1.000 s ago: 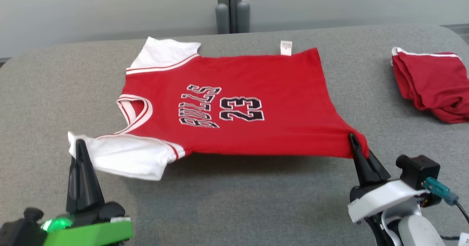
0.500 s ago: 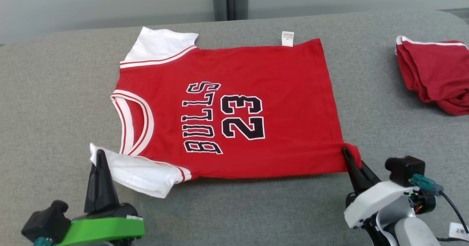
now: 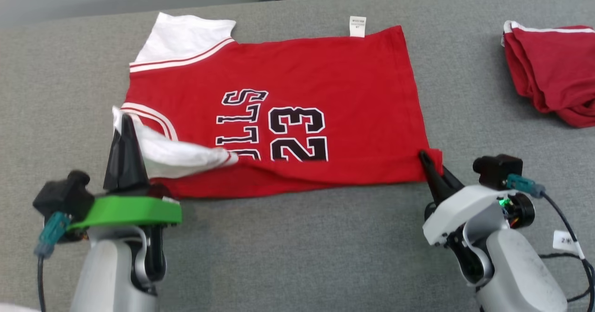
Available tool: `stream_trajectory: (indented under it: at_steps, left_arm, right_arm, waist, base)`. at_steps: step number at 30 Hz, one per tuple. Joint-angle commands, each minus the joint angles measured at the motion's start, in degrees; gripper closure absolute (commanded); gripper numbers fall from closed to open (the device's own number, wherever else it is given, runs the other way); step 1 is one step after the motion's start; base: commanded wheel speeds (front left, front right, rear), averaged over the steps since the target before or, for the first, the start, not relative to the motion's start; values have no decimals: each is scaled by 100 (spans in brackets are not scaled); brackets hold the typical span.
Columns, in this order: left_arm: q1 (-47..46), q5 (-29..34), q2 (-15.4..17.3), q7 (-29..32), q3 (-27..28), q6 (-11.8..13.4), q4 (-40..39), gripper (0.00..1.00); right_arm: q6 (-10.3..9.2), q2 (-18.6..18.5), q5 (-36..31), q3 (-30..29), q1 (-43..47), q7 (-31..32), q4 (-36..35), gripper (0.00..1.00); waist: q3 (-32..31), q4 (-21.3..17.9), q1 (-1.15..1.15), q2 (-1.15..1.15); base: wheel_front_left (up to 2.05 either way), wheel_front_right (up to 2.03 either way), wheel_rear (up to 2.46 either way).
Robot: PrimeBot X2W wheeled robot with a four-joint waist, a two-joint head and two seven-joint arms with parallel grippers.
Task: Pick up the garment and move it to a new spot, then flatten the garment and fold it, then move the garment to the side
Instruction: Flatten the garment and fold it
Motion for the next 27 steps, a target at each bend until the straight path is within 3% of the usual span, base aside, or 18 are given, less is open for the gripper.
stream_trajectory:
  at_steps: [1, 13, 14, 15, 16, 18, 27]
  left_arm:
    - [-239, 60, 26, -17, 7, -56, 152, 100]
    - [-1027, 450, -19, -18, 210, -148, 1076, 100]
    - [-1045, 466, -22, -18, 221, -152, 1133, 100]
    - [-1066, 479, -24, -19, 228, -149, 1159, 100]
    - [-1093, 491, -25, -18, 240, -160, 1167, 79]
    - [-1116, 488, -29, -19, 282, -177, 1104, 0]
    - [-872, 162, -31, -18, 194, -257, 720, 0]
  right_arm:
    - [-7, -20, 24, -28, -151, -47, 110, 100]
    - [-7, -21, 97, 234, -1023, -403, 1040, 100]
    - [-7, -21, 97, 258, -1070, -452, 1099, 89]
    - [-7, -21, 113, 275, -1105, -509, 1135, 52]
    - [-7, -20, 136, 286, -1143, -606, 1154, 0]
    - [-7, -22, 192, 295, -1184, -794, 1185, 0]
    - [-7, -22, 344, 317, -1182, -1300, 1180, 0]
  waist:
    - [121, -67, 0, 0]
    - [400, -153, 0, 0]
    - [401, -146, 0, 0]
    - [400, -138, 0, 0]
    - [397, -129, 0, 0]
    - [387, -112, 0, 0]
    - [275, -92, 0, 0]
  base:
    - [0, 0, 0]
    - [0, 0, 0]
    - [0, 0, 0]
    - [0, 0, 0]
    - [0, 0, 0]
    - [0, 0, 0]
    - [0, 0, 0]
